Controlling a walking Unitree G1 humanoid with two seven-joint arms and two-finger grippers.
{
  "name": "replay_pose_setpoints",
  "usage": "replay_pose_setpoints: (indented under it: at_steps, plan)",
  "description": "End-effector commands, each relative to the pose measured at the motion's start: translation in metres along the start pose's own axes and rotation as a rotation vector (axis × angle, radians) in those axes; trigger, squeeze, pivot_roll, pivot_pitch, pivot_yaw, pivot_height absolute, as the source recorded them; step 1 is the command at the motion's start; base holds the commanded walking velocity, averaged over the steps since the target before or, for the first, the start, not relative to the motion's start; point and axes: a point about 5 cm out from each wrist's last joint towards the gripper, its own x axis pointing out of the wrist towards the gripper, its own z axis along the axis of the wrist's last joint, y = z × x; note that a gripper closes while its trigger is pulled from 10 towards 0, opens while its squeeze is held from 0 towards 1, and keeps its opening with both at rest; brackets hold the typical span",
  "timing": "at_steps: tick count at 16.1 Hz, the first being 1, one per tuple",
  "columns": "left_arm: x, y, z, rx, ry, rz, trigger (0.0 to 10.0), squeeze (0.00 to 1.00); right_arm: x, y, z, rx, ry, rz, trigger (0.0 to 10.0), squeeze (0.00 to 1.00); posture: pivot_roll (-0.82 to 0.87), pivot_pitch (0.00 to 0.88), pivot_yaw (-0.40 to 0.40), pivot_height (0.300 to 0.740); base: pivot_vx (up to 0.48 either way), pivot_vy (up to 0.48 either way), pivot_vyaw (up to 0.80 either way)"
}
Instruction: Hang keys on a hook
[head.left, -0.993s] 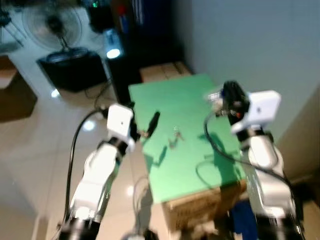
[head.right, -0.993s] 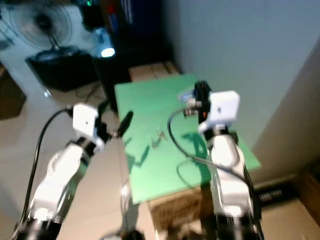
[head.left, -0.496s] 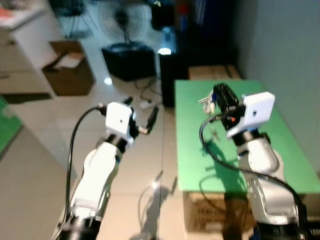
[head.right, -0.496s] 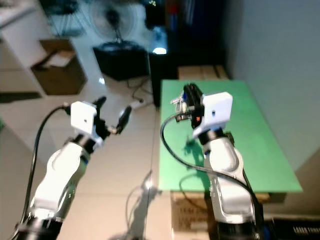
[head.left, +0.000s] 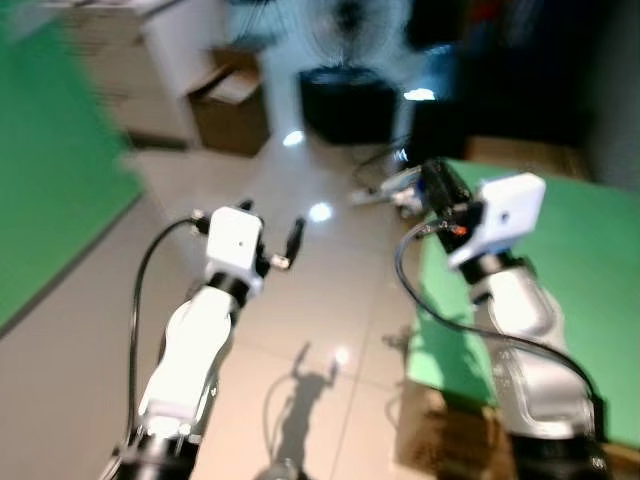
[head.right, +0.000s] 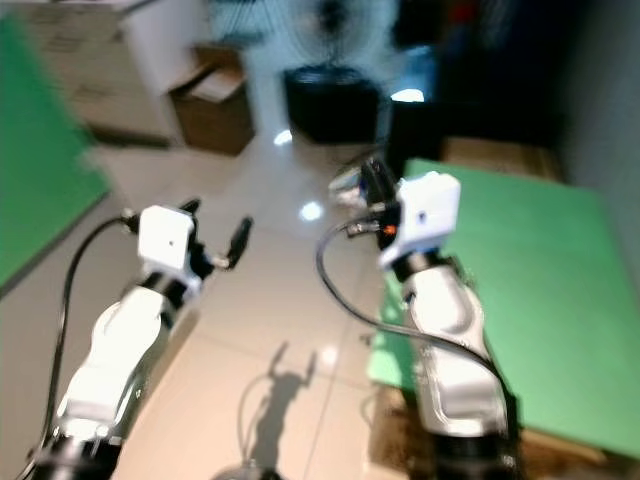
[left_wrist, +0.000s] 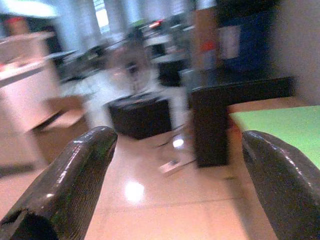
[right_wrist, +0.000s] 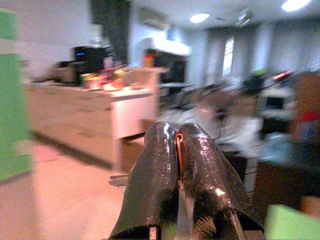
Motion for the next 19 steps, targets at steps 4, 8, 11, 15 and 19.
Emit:
replay_pose_setpoints:
  at_steps: [4,8,11,15,19]
  plan:
    - [0.002,-0.005,0.012,0.042,-0.051,0.02,10.0,0.0,-0.002,-0.003,-0.009,-0.009,0.069,0.0,10.0,0.0,-0.07,0.0,0.057,0.74,0.0,0.0,0.8]
    - [0.002,-0.007,0.016,0.064,-0.061,0.021,10.0,0.0,-0.008,-0.005,-0.027,0.001,0.137,-0.026,10.0,0.0,-0.05,0.0,0.045,0.74,0.0,0.0,0.8]
    - [0.0,-0.002,0.013,0.028,-0.048,0.055,10.0,0.0,-0.011,-0.002,-0.038,0.018,0.184,-0.028,10.0,0.0,-0.05,0.0,0.047,0.74,0.286,0.0,0.8]
    - [0.0,-0.001,0.01,0.021,-0.035,0.073,10.0,0.0,-0.011,0.001,-0.042,0.04,0.193,-0.011,10.0,0.0,-0.05,0.0,0.053,0.74,0.321,0.0,0.8]
    - [0.002,-0.002,0.009,0.039,-0.028,0.058,10.0,0.0,-0.01,0.01,-0.044,0.041,0.19,0.053,10.0,0.0,-0.05,0.0,0.064,0.74,0.322,0.0,0.8]
